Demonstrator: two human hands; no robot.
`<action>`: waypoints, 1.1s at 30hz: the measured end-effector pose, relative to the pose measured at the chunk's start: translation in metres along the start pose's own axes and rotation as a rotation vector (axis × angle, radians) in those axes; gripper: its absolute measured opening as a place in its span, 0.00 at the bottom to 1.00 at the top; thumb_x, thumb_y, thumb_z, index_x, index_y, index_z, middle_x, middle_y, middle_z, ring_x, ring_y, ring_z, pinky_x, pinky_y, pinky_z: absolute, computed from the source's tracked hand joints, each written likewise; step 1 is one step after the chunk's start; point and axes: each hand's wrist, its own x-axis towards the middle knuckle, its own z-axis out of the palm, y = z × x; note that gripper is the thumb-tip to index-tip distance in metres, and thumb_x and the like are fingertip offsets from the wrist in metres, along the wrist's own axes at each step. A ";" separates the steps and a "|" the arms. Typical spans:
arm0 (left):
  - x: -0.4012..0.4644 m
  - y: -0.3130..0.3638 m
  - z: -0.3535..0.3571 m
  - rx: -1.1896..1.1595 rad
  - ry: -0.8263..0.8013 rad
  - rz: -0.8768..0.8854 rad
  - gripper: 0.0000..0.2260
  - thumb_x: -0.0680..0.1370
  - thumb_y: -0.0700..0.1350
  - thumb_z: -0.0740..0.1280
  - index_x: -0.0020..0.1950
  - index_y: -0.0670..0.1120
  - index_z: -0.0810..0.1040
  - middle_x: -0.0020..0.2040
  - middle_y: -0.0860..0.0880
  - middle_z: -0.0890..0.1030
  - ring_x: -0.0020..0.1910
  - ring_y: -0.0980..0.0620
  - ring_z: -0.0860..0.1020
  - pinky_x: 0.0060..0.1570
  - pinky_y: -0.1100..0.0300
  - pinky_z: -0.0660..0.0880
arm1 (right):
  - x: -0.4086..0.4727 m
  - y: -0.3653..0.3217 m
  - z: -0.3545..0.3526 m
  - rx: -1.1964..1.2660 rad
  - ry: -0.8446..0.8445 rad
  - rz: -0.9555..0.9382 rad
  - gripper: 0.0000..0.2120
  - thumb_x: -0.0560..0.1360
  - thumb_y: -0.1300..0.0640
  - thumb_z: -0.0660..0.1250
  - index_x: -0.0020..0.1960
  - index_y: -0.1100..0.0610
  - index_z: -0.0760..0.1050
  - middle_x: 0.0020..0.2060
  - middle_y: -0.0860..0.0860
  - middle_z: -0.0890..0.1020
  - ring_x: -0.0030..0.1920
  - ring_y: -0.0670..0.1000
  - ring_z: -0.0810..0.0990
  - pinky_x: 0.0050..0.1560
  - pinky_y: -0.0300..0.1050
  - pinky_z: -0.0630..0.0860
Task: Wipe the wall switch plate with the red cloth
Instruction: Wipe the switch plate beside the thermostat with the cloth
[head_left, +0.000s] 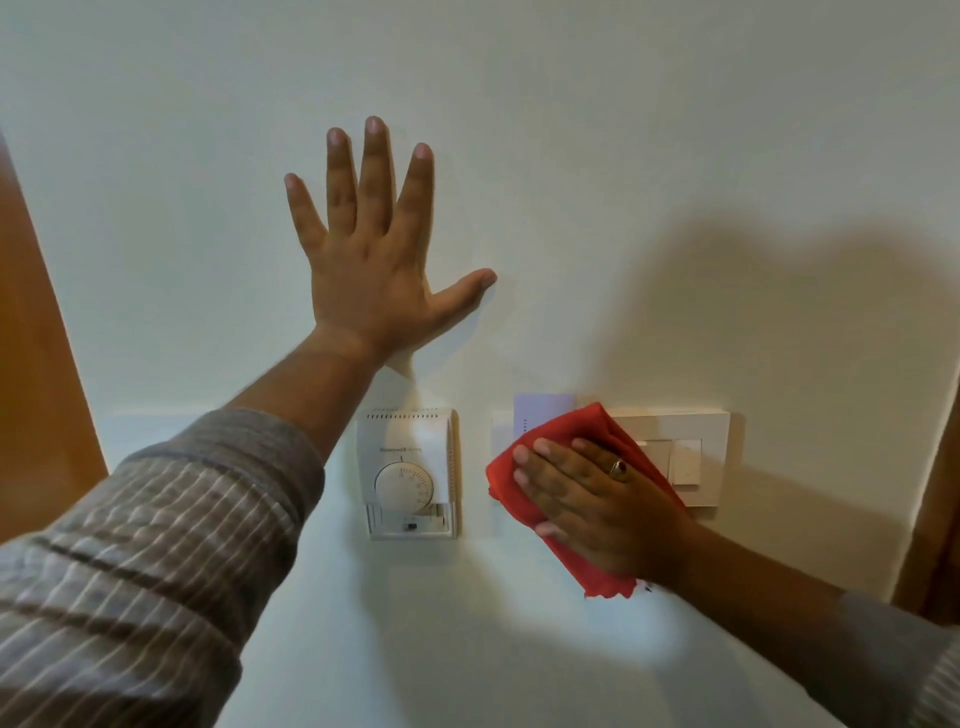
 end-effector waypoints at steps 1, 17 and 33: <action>0.000 0.002 0.001 0.002 0.002 -0.006 0.49 0.74 0.78 0.51 0.84 0.46 0.54 0.83 0.34 0.56 0.81 0.29 0.54 0.73 0.23 0.47 | 0.003 -0.001 -0.001 -0.014 -0.010 -0.013 0.28 0.85 0.48 0.56 0.79 0.61 0.56 0.78 0.58 0.58 0.80 0.59 0.53 0.80 0.56 0.46; 0.001 0.001 -0.025 -0.048 -0.276 -0.002 0.50 0.74 0.79 0.49 0.84 0.46 0.45 0.84 0.36 0.47 0.82 0.31 0.46 0.74 0.25 0.44 | -0.009 -0.006 -0.016 0.057 -0.140 -0.008 0.24 0.86 0.54 0.50 0.79 0.61 0.55 0.77 0.57 0.62 0.80 0.58 0.52 0.80 0.54 0.45; -0.228 0.092 -0.112 -0.636 -0.511 -0.480 0.26 0.70 0.53 0.79 0.65 0.45 0.81 0.67 0.42 0.78 0.65 0.39 0.78 0.61 0.45 0.74 | 0.053 0.010 -0.096 -0.049 -0.202 0.546 0.08 0.64 0.61 0.77 0.36 0.56 0.78 0.35 0.53 0.81 0.38 0.58 0.80 0.38 0.51 0.75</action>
